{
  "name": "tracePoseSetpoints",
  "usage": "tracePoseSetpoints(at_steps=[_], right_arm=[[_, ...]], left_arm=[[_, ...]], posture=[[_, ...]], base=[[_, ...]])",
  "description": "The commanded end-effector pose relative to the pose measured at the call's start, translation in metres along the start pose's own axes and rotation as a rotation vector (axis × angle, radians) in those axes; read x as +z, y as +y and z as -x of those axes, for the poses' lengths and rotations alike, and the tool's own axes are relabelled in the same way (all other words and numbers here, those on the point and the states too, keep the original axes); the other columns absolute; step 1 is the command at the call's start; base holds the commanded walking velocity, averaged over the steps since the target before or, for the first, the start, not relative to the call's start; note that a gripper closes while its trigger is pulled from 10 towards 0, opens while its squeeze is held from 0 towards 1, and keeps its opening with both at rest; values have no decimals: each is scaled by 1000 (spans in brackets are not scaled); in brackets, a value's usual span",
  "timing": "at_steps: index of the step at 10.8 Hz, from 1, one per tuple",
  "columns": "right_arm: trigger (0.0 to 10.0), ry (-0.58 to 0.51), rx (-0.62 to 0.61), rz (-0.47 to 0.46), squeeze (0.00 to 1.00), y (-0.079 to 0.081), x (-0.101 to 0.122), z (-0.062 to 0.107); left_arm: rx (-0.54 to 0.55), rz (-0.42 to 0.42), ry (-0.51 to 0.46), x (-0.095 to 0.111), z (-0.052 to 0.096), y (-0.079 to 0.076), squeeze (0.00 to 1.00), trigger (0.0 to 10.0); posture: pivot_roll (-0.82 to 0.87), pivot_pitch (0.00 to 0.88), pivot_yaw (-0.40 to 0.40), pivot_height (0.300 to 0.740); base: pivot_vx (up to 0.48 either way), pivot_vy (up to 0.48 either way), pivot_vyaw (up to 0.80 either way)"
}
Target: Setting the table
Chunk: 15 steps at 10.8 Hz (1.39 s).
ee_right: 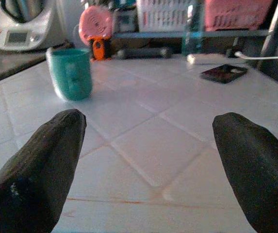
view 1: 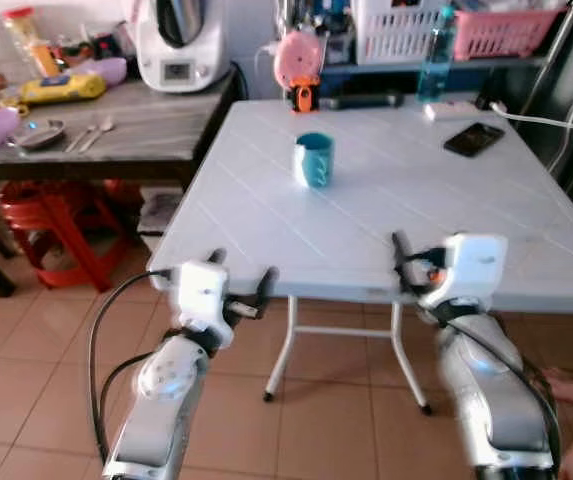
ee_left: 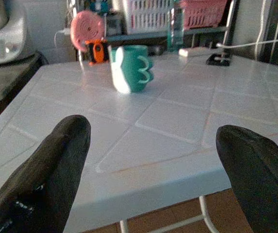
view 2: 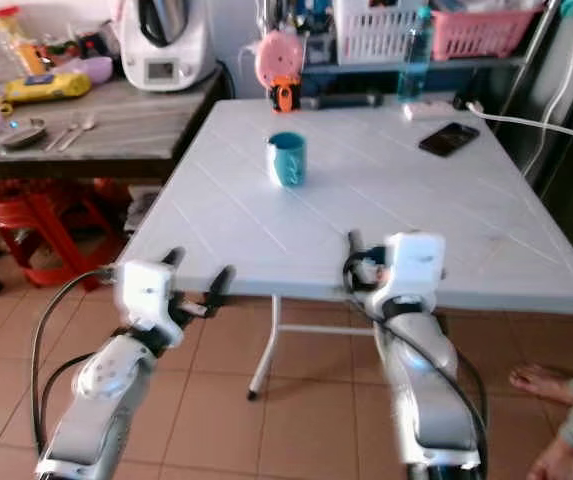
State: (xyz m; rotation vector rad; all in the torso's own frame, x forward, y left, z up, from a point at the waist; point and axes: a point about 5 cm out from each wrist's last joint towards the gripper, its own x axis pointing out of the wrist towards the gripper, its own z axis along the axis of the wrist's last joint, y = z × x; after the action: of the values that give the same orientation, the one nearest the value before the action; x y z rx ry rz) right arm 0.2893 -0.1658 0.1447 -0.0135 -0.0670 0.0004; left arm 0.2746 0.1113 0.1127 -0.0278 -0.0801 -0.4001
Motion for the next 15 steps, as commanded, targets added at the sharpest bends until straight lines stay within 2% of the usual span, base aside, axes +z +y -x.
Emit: tracePoseSetpoints(at_steps=[1, 9, 15], right_arm=[[10000, -14, 22, -10, 0, 9, 4, -2], [10000, -8, 21, -8, 0, 10, 2, -2], [10000, -6, 16, -5, 0, 9, 1, -1]], left_arm=[[3, -8, -11, 3, 3, 8, 0, 10000], [-53, 4, -16, 4, 4, 4, 0, 10000], [-69, 11, -17, 4, 5, 2, 0, 10000]], posture=[[-29, 0, 73, 740], [-28, 0, 78, 740], [-34, 0, 80, 740]], base=[[0, 0, 0], [0, 0, 0], [291, 0, 0]])
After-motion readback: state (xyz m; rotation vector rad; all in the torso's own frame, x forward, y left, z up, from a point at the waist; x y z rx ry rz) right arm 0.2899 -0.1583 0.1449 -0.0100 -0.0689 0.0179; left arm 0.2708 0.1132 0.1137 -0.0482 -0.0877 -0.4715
